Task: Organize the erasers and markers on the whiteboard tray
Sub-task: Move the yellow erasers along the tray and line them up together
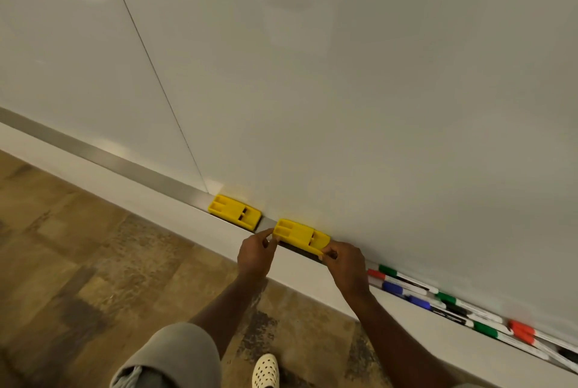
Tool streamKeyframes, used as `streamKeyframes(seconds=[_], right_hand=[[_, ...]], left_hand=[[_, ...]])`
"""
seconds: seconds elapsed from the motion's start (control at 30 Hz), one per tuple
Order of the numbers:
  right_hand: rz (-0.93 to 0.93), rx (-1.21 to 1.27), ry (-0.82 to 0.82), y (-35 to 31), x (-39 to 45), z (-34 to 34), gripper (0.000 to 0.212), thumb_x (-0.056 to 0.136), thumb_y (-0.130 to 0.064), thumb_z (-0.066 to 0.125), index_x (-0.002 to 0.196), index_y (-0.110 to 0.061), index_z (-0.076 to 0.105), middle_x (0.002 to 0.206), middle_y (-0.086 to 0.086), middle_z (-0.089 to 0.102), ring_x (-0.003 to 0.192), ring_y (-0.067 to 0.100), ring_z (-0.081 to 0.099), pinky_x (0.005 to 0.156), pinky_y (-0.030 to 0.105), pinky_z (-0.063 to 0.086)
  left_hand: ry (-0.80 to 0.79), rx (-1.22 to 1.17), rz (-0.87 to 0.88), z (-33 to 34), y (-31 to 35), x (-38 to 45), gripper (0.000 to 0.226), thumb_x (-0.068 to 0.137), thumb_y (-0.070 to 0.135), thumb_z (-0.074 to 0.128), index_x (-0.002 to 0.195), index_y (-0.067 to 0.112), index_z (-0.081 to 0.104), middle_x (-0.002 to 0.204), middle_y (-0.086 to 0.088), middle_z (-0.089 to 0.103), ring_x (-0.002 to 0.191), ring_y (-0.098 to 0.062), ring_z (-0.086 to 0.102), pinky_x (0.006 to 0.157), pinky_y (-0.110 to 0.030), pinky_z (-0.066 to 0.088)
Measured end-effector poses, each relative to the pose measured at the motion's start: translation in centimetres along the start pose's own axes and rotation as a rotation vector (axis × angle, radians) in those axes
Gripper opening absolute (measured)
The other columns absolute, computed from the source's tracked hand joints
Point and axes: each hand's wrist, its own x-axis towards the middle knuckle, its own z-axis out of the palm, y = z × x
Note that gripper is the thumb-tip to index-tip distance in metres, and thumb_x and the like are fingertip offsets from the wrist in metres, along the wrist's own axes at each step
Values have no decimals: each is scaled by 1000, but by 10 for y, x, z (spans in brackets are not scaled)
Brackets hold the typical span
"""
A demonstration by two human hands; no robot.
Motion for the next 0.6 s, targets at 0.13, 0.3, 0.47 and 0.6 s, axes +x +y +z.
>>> streamKeyframes(seconds=[0.13,0.3,0.47,0.6], right_hand=[[-4,-8,1,-6,6,21,11,79,-23,77,71,-18,70,67,0,70,61,14,59,55,23,34],[-4,-11,17,-13,11,37,15,78,-24,77,66,-22,67,60,-8,61,57,8,54,50,19,31],[1,-2,8,-18,15,46,10,79,-27,76,72,-21,72,68,-4,71,62,11,60,55,24,41],[-32,-6,5,-19,16,48,7,80,-28,75,75,-22,74,71,-5,73,64,9,62,57,24,41]], left_hand=[[-10,91,3,-8,-17,11,34,96,36,59,125,21,65,74,-7,70,59,-15,54,58,-24,40],[-43,172,14,-16,-31,21,35,97,33,56,125,15,65,78,-9,70,69,-24,63,60,-31,46],[-46,202,34,-20,-37,26,35,98,29,55,130,18,61,83,-8,72,68,-19,60,60,-26,43],[-24,216,27,-23,-38,25,36,97,29,55,131,18,60,87,-6,73,73,-20,64,62,-29,49]])
